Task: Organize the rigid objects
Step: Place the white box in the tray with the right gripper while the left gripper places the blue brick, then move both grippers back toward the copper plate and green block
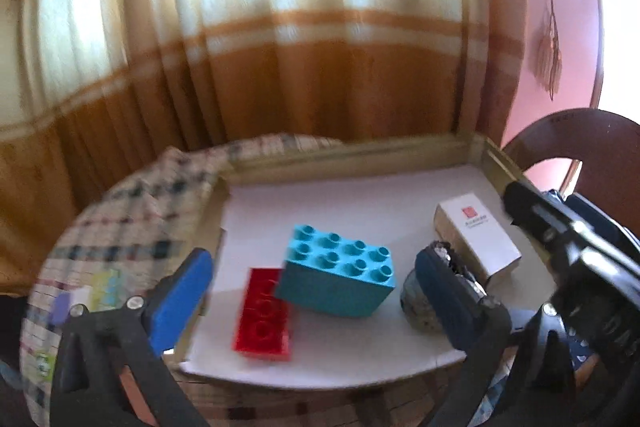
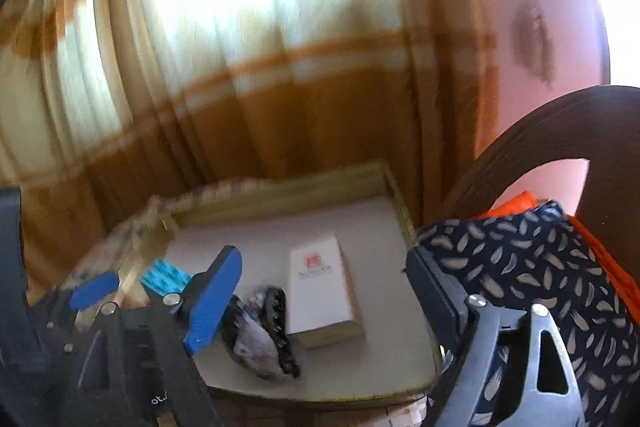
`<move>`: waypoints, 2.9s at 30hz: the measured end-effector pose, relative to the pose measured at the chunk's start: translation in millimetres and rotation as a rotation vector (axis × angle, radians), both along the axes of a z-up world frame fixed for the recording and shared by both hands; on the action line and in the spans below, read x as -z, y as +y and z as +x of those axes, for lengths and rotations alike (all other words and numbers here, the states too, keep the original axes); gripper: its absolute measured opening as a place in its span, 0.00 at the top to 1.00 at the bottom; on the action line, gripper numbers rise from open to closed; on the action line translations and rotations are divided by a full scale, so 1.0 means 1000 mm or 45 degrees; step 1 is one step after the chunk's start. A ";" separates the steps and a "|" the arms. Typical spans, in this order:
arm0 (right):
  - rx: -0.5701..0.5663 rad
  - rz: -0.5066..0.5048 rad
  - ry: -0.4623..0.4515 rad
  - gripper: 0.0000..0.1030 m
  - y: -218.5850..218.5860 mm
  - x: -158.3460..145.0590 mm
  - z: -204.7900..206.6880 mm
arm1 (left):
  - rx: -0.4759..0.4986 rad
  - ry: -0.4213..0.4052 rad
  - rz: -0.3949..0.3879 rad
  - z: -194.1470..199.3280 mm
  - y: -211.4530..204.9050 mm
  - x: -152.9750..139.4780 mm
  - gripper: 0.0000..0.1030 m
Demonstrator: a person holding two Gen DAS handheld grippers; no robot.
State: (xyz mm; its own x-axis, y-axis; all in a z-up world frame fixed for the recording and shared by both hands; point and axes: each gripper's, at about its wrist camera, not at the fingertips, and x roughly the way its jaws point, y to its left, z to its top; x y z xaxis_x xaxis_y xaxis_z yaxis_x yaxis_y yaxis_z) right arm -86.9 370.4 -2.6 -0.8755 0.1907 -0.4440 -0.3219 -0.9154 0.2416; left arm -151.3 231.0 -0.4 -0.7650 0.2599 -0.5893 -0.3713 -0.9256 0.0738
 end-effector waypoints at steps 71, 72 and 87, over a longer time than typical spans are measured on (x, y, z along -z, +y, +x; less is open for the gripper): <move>-0.344 0.134 -0.110 0.09 -0.213 0.015 0.014 | -0.722 -0.017 0.086 0.019 -0.285 0.022 0.01; -0.366 0.084 -0.150 0.09 -0.215 0.022 0.008 | -0.742 -0.038 0.096 0.017 -0.289 0.024 0.01; -0.513 0.002 -0.480 0.09 -0.272 0.060 -0.043 | -0.915 -0.169 0.062 0.009 -0.327 0.047 0.02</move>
State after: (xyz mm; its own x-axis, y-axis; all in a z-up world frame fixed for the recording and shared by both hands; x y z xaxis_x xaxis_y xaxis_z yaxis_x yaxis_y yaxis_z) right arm -130.2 98.4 -62.3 -0.6600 -0.1257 -0.7406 -0.0097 -0.9844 0.1757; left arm -142.6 -95.5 -47.7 -0.6794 -0.2512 -0.6894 0.3260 -0.9451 0.0231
